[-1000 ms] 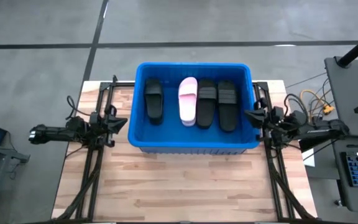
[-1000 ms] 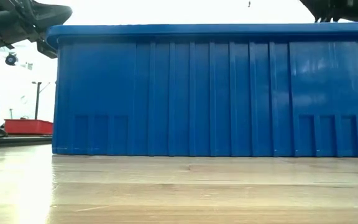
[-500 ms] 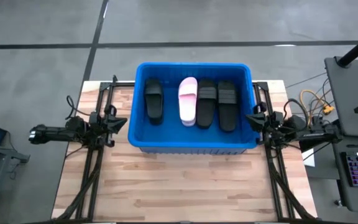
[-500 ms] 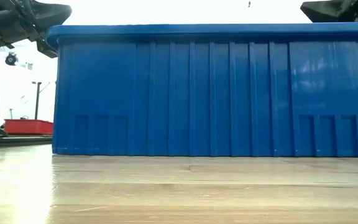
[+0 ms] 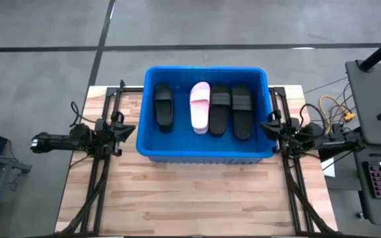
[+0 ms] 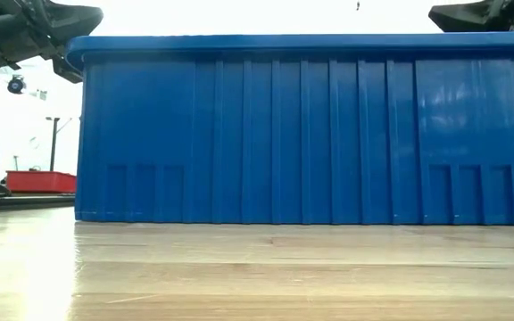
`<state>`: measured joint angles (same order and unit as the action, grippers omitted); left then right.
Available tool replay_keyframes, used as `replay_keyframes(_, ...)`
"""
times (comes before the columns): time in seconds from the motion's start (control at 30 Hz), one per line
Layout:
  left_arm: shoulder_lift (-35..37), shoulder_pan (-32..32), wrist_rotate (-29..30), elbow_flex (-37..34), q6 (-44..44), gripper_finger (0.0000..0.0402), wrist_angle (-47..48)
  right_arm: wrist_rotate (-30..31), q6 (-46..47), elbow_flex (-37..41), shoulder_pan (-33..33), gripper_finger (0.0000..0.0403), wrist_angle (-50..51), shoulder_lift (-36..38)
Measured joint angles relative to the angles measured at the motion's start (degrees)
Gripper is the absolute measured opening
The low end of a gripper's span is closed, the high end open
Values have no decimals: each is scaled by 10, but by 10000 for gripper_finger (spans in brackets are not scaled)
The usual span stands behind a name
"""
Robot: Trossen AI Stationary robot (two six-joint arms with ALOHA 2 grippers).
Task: Pick and place slides into bin
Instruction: Return to Home Position
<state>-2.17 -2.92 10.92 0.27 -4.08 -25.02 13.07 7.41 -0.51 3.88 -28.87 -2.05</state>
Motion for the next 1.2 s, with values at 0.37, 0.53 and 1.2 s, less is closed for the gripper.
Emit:
replay_keyframes(0.37,0,0,0,0,1,0,0,5,-3,0,0,9,-1,-19)
replay_keyframes(0.53,0,0,0,0,2,0,0,5,-8,0,0,9,0,-23)
replay_keyframes(1.2,0,0,0,0,3,0,0,5,-45,0,0,9,0,-23)
